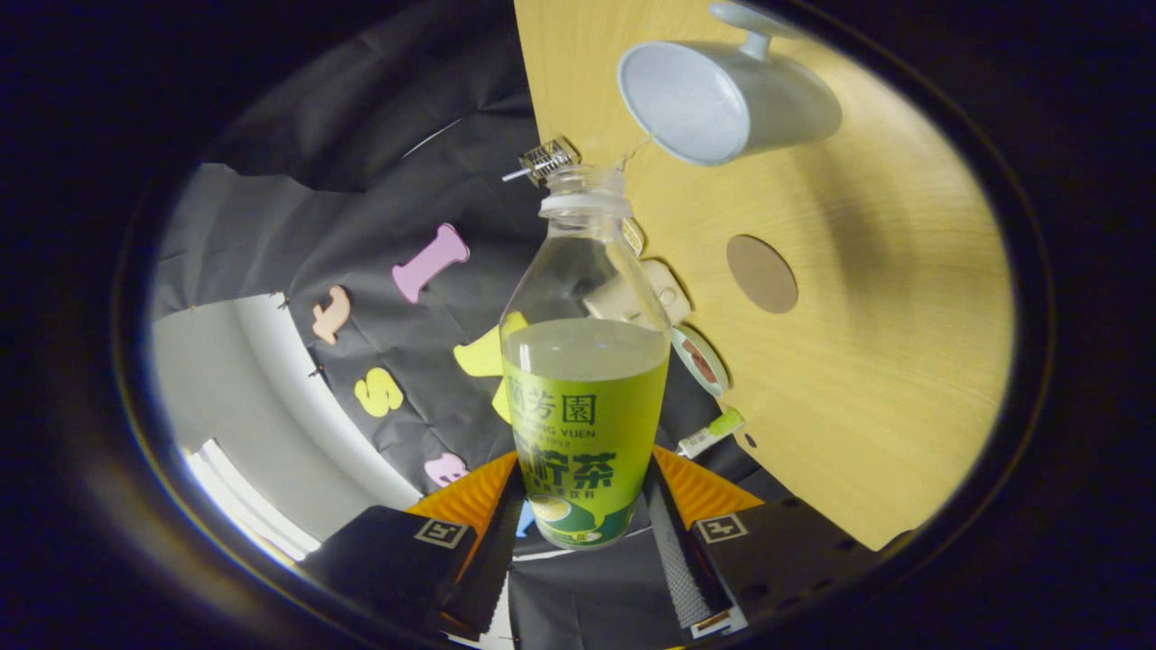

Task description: Take the bottle from table, then pour the juice into the cup, finally place the bottle on the coaster

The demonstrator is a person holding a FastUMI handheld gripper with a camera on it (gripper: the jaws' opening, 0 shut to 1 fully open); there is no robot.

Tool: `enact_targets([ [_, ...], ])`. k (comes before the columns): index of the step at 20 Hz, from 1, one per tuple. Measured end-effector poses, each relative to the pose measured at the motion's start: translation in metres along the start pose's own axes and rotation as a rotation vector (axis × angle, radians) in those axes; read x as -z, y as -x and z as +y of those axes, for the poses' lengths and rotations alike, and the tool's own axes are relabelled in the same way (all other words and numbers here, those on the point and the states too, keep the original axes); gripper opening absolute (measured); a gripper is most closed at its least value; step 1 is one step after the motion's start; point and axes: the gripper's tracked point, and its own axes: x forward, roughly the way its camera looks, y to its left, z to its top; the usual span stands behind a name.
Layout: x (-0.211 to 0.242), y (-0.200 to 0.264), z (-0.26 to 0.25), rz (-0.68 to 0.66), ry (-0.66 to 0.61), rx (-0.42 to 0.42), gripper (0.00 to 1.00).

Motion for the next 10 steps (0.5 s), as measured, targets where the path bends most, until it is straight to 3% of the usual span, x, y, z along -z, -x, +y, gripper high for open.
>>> enact_targets([
  [10,-0.007,0.002,0.017,-0.001,-0.048,-0.036,0.77],
])
